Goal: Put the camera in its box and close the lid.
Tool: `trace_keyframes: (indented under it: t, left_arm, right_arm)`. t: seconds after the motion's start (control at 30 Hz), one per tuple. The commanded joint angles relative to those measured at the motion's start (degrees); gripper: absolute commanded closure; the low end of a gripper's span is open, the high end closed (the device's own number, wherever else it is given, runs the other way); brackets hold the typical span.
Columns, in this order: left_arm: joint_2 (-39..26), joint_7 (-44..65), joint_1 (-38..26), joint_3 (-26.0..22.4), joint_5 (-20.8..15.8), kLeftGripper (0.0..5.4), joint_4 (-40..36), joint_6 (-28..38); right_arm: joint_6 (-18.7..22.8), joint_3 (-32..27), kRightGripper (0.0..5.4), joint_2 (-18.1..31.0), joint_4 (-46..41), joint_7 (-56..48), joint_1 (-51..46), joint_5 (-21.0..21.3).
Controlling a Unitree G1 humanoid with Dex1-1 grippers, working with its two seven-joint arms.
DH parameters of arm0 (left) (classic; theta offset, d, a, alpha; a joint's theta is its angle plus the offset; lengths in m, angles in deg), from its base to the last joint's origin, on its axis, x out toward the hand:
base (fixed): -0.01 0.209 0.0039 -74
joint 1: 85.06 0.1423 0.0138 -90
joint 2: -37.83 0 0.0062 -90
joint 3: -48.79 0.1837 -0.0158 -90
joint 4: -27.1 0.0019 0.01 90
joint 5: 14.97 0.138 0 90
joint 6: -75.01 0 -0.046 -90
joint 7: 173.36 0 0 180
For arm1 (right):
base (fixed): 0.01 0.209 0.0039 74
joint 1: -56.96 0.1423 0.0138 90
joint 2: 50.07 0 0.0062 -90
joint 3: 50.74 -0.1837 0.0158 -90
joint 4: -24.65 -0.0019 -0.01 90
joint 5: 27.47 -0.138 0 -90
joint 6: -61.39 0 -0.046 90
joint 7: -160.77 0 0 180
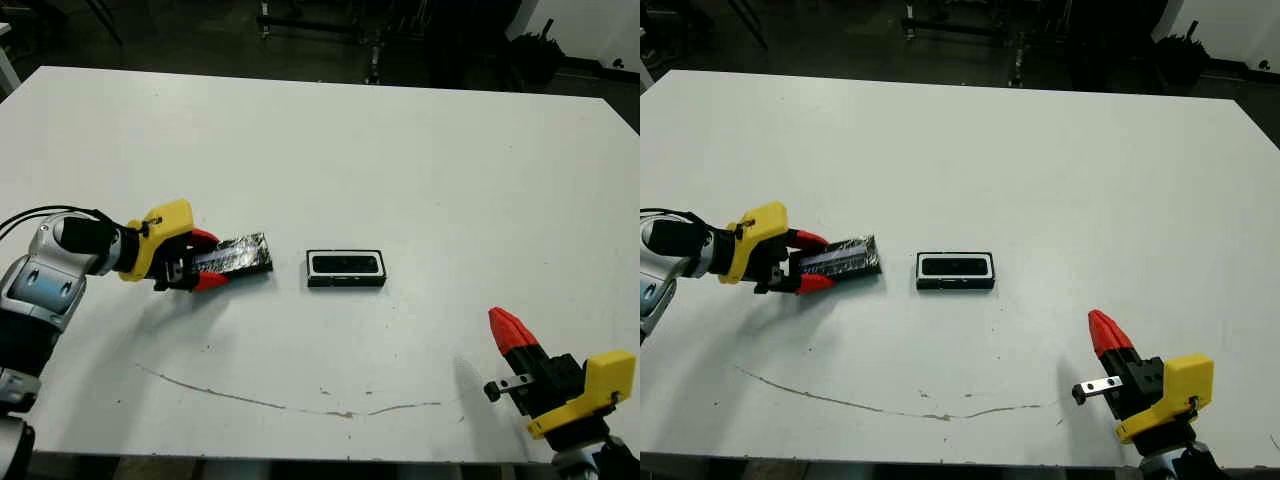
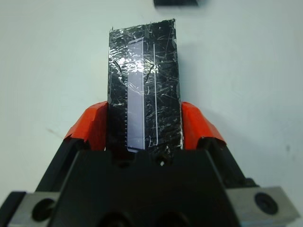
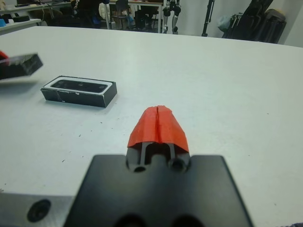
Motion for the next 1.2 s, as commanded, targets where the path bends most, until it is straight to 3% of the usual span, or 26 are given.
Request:
trace_keyframes:
  t: [0.03, 0.2, 0.37, 0.63, 0.9, 1.2]
  left_arm:
    - [1.3, -1.52, 0.18, -0.51, -1.43, 2.26, -3.4, -3.82]
    - [3.94, -0.31, -2.35, 1.43, -3.37, 2.26, -4.23, -7.58]
    - [6.49, -1.45, -4.8, 4.51, -1.71, 2.26, -3.36, -9.19]
    - [10.67, -2.54, -6.86, 8.23, 1.54, 2.26, 3.09, -4.94]
    - [13.41, -7.0, -6.52, 11.28, 7.23, 2.27, 7.0, 2.13]
    - [13.58, -7.14, -6.11, 11.9, 9.13, 2.29, 8.75, 4.19]
  right_arm:
    - [0.99, 0.15, 5.4, 0.45, -0.57, 1.02, -0.07, 0.07]
    - [0.64, 0.52, 5.4, 0.82, -0.35, 0.86, 0.28, 0.0]
    - [0.55, 0.47, 5.4, 0.9, -0.42, 0.81, 0.27, -0.15]
    - [0.31, 0.94, 5.4, 0.5, -0.72, 1.25, -0.09, 0.27]
    - [0.92, 1.0, 5.4, 0.66, -1.28, 1.47, -0.49, -0.35]
    - [-0.2, 1.77, 5.4, 0.45, -0.67, 1.46, -0.58, 0.18]
